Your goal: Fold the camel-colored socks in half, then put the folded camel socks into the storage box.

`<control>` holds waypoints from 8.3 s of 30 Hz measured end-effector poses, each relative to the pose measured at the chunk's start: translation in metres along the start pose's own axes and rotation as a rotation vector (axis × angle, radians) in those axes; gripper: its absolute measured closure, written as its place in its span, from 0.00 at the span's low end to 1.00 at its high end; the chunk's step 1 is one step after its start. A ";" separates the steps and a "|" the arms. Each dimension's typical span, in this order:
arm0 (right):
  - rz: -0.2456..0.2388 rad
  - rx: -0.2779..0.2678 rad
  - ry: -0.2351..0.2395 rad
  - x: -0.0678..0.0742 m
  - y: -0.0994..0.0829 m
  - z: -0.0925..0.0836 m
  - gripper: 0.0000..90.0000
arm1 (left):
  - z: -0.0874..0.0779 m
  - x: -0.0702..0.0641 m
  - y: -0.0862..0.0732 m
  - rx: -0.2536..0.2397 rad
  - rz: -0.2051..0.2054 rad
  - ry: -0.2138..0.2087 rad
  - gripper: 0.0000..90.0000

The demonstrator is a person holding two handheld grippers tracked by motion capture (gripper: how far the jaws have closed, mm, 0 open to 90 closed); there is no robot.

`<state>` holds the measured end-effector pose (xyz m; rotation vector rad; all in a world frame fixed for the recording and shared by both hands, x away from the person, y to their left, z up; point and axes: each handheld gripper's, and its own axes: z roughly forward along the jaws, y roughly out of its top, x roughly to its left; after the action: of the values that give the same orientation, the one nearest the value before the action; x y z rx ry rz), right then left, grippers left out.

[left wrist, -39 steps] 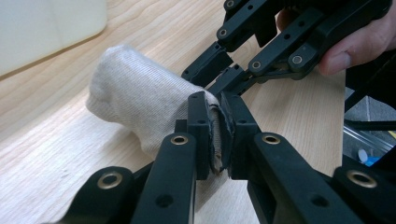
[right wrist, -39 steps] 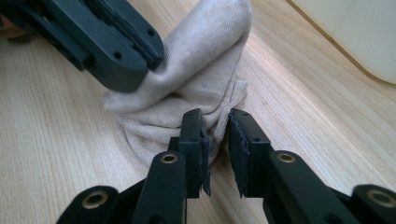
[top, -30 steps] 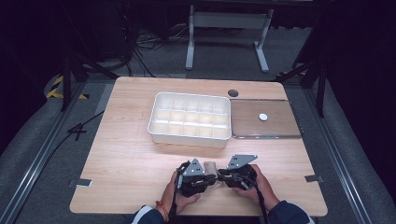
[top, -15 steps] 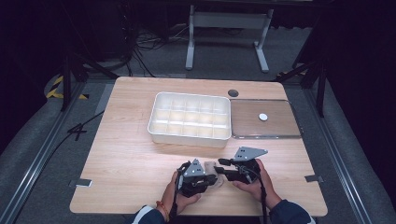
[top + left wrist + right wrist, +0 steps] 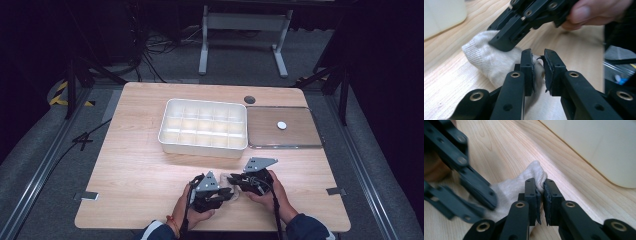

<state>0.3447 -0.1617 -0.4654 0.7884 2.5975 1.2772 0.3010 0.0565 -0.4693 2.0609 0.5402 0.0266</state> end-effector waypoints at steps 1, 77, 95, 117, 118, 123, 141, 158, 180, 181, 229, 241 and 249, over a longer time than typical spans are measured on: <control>0.006 0.002 0.001 0.000 -0.001 0.000 0.92 | -0.006 0.001 0.001 -0.012 0.002 -0.010 0.86; -0.088 -0.022 -0.032 0.028 0.007 -0.003 0.94 | 0.012 -0.009 -0.007 0.063 0.114 0.037 0.93; -0.051 0.036 -0.167 0.004 0.002 -0.014 0.97 | 0.012 -0.008 -0.006 0.078 0.120 0.035 0.94; -0.070 0.052 -0.052 0.023 -0.003 -0.009 0.93 | 0.012 -0.008 -0.006 0.074 0.120 0.037 0.94; -0.064 0.053 -0.048 0.022 -0.003 -0.009 0.93 | 0.011 -0.008 -0.006 0.064 0.117 0.038 0.93; -0.064 0.061 -0.055 0.021 -0.004 -0.008 0.94 | -0.004 -0.012 -0.004 0.033 0.152 0.015 0.95; 0.038 0.004 -0.030 0.017 -0.002 -0.017 0.60 | -0.001 0.003 -0.011 0.064 0.085 0.048 0.88; 0.203 0.110 0.121 -0.009 -0.015 -0.008 0.51 | -0.038 0.011 -0.006 0.165 0.112 0.115 0.46; 0.084 0.079 0.170 0.001 -0.006 -0.018 0.80 | -0.090 0.036 -0.063 0.246 0.026 0.244 0.16; 0.083 0.073 0.162 0.001 -0.005 -0.019 0.80 | -0.089 0.037 -0.063 0.238 0.031 0.245 0.16; 0.011 -0.119 -0.120 -0.019 0.005 -0.062 0.80 | -0.087 0.041 -0.063 0.222 0.038 0.238 0.15; 0.002 -0.160 -0.138 -0.020 0.015 -0.067 0.80 | -0.086 0.041 -0.063 0.221 0.039 0.237 0.14; -0.024 -0.198 -0.149 -0.019 0.025 -0.075 0.80 | -0.086 0.041 -0.062 0.222 0.035 0.240 0.13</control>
<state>0.3448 -0.2110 -0.4012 0.7814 2.3155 1.3853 0.2955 0.1692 -0.4835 2.2996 0.6785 0.2471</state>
